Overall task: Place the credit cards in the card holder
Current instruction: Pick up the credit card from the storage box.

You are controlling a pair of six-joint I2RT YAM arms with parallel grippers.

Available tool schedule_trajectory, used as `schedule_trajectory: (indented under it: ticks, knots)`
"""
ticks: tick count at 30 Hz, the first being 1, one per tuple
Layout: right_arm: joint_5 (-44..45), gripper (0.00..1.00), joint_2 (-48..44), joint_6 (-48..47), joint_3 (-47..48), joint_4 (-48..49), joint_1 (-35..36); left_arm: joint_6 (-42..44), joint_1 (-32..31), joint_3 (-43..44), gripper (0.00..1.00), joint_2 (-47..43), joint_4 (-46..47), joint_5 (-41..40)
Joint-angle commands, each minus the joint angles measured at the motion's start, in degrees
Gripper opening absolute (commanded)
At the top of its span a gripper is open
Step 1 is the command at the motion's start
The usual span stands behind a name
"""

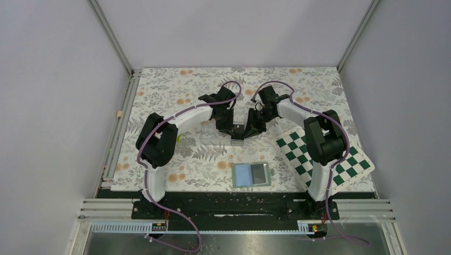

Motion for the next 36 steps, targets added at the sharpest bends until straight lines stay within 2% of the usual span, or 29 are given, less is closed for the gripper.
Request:
schedule_trajectory:
  ticks: [1, 4, 10, 26, 36]
  knots:
    - [-1.8, 0.2, -0.1, -0.5, 0.0, -0.1, 0.4, 0.2, 0.0, 2.7, 0.12, 0.6, 0.8, -0.4]
    - [-1.8, 0.2, -0.2, -0.4, -0.1, -0.1, 0.4, 0.2, -0.1, 2.8, 0.05, 0.3, 1.1, -0.6]
    - [-1.8, 0.2, -0.2, -0.5, -0.1, -0.1, 0.4, 0.3, -0.3, 3.4, 0.0, 0.3, 1.3, 0.4]
    - [-1.9, 0.2, -0.1, -0.5, -0.2, -0.1, 0.4, -0.7, -0.6, 3.9, 0.0, -4.8, 2.4, 1.7]
    - [-1.9, 0.2, -0.3, -0.4, -0.3, -0.1, 0.4, -2.2, -0.5, 1.5, 0.07, -6.8, 5.2, 4.0]
